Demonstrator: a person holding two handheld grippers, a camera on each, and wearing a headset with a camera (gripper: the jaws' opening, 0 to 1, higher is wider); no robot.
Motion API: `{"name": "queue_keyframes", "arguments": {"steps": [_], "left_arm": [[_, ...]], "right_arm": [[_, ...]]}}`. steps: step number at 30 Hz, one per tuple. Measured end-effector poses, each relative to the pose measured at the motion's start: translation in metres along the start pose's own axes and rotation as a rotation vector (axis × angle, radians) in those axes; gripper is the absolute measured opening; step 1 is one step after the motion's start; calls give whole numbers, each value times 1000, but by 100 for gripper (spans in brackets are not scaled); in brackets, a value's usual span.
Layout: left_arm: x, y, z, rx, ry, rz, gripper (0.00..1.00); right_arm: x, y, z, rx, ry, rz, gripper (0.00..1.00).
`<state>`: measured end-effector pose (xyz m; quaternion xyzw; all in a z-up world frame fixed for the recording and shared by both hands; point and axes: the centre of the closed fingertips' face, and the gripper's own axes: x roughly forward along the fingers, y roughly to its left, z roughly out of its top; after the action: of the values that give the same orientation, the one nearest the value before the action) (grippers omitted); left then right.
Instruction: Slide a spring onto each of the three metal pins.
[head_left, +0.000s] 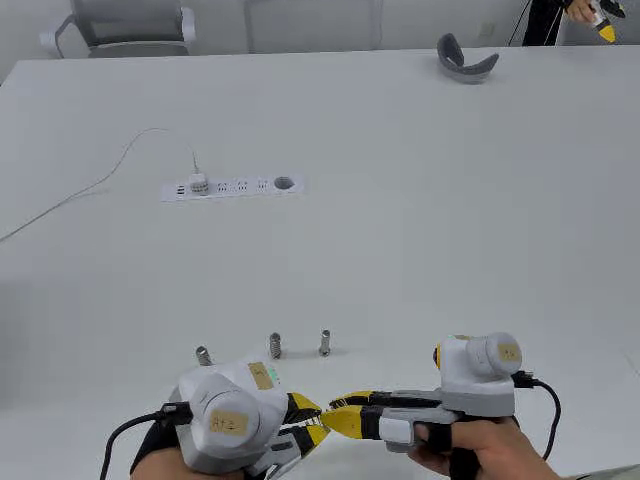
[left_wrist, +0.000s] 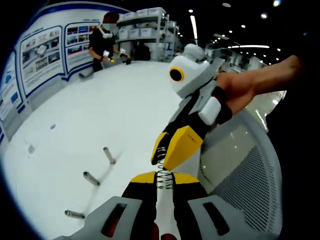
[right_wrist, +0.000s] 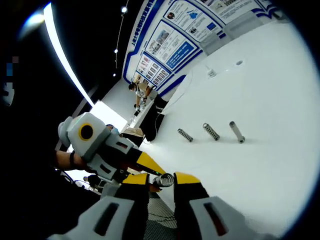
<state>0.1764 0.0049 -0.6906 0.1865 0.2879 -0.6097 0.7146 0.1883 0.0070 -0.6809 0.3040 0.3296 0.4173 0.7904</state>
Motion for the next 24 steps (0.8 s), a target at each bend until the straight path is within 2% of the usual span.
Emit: {"name": "queue_keyframes", "arguments": {"steps": [5, 12, 15, 20, 24], "left_arm": [[1, -1, 2, 5, -4, -9, 11], [1, 0, 6, 5, -11, -24, 11], [2, 1, 8, -7, -20, -38, 11], [1, 2, 17, -59, -64, -67, 11], [1, 3, 24, -74, -106, -66, 11]], "right_arm": [[0, 2, 1, 24, -10, 11, 14], [0, 4, 5, -25, 1, -5, 12], [-1, 7, 8, -96, 15, -19, 12], [-4, 13, 16, -248, 81, -41, 12], [-6, 16, 25, -305, 95, -52, 12]]}}
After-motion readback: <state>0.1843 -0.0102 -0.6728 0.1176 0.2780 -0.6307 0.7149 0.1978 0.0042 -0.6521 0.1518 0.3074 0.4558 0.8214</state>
